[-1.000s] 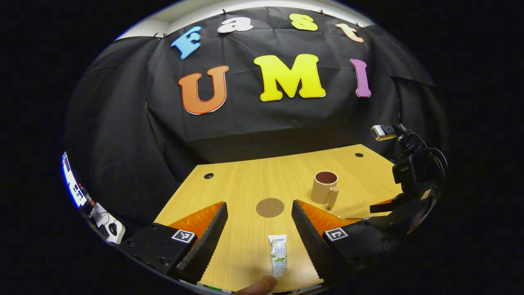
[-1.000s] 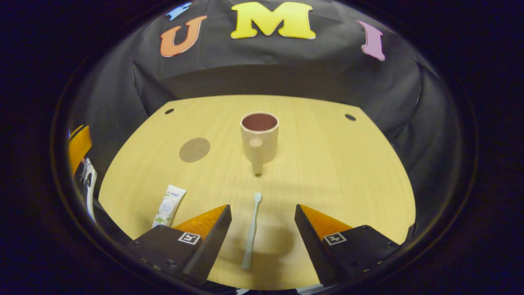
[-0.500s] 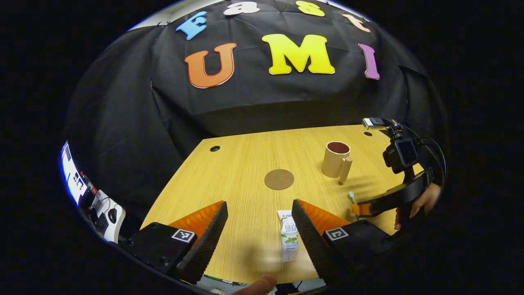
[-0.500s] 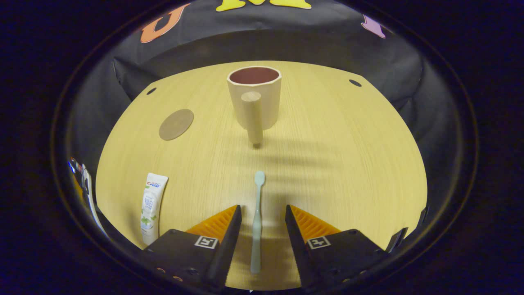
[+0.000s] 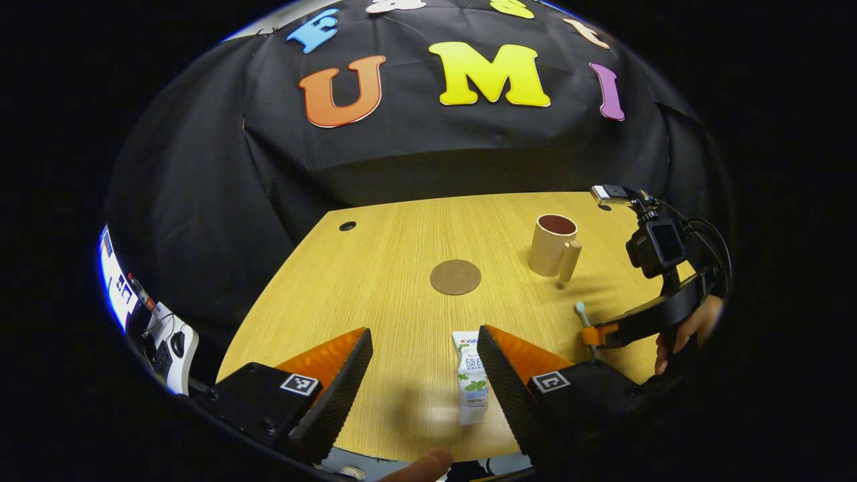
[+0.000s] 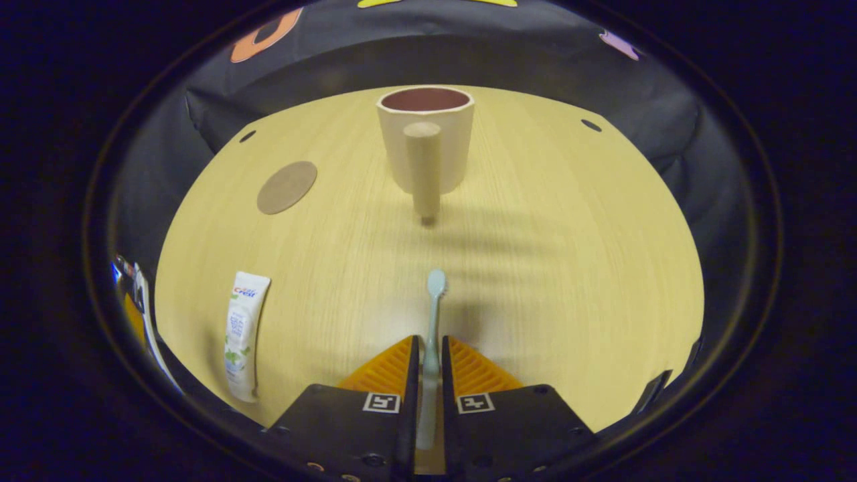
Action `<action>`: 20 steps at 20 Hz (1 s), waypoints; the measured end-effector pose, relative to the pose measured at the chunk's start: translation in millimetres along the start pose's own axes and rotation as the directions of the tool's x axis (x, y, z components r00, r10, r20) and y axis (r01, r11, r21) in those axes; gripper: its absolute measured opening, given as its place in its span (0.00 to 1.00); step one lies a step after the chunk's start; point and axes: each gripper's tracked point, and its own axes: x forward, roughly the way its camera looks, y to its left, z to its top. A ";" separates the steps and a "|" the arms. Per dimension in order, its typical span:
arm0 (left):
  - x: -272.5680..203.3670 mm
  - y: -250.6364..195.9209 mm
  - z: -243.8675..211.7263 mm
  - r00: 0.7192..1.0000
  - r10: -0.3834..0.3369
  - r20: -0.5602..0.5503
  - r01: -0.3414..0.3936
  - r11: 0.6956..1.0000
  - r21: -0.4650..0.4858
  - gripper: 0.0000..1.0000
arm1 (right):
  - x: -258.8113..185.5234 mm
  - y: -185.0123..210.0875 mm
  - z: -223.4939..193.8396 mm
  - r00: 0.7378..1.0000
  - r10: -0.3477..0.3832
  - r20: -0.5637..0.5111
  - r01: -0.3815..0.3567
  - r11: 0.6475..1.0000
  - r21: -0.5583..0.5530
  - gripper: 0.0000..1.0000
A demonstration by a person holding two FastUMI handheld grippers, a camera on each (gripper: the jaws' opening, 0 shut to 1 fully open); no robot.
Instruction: Put the toothbrush and toothpaste on the desktop into the cup, then pick up the cup and place it on the coaster on the desktop.
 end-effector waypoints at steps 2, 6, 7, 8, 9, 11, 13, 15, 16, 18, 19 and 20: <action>2.2 -0.8 -5.0 1.000 -0.004 -0.012 0.004 1.000 0.008 0.99 | 0.6 -1.9 -2.5 1.000 0.012 -0.005 -0.012 1.000 -0.013 0.07; 13.8 -10.8 -15.7 0.998 -0.036 -0.046 0.037 0.999 0.023 1.00 | -0.6 -2.3 -3.4 0.999 0.034 0.006 -0.034 0.999 -0.024 0.05; 16.3 -13.7 -21.8 0.996 -0.055 -0.067 0.055 0.998 0.011 0.99 | -0.4 -3.9 -6.5 1.000 0.031 0.000 -0.031 0.999 -0.026 0.02; 19.0 -18.6 -27.5 0.993 -0.072 -0.091 0.072 0.997 -0.003 0.99 | -2.1 -3.0 -6.5 0.999 0.045 0.010 -0.045 0.999 -0.024 0.00; 23.9 -22.3 -35.0 0.989 -0.083 -0.119 0.082 0.997 -0.015 0.99 | -2.2 -3.8 -9.3 0.999 0.050 0.008 -0.050 0.998 -0.032 0.00; 30.8 -28.1 -47.0 0.981 -0.096 -0.170 0.091 0.995 -0.032 1.00 | -5.2 -2.7 -14.3 0.997 0.072 0.009 -0.072 0.997 -0.037 0.00; 37.5 -30.3 -55.0 0.973 -0.103 -0.206 0.095 0.994 -0.049 1.00 | -10.1 -4.4 -19.0 0.996 0.085 0.013 -0.084 0.996 -0.036 0.00; 43.0 -34.0 -61.5 0.965 -0.112 -0.235 0.098 0.993 -0.069 0.99 | -17.4 -4.8 -23.7 0.995 0.104 0.011 -0.103 0.995 -0.015 0.00; 45.8 -37.4 -65.0 0.960 -0.120 -0.252 0.103 0.991 -0.081 1.00 | -22.2 -6.4 -24.8 0.994 0.107 0.013 -0.107 0.994 -0.010 0.00; 48.2 -42.5 -71.4 0.949 -0.118 -0.291 0.097 0.992 -0.086 1.00 | -31.9 -10.4 -27.4 0.994 0.110 0.024 -0.110 0.994 -0.013 0.00; 47.4 -42.9 -76.2 0.945 -0.115 -0.305 0.092 0.992 -0.088 0.99 | -37.7 -11.1 -29.5 0.993 0.117 0.028 -0.117 0.993 -0.013 0.00; 48.2 -44.8 -78.4 0.942 -0.115 -0.316 0.090 0.992 -0.091 0.99 | -42.7 -13.3 -30.2 0.993 0.116 0.031 -0.116 0.993 -0.010 0.00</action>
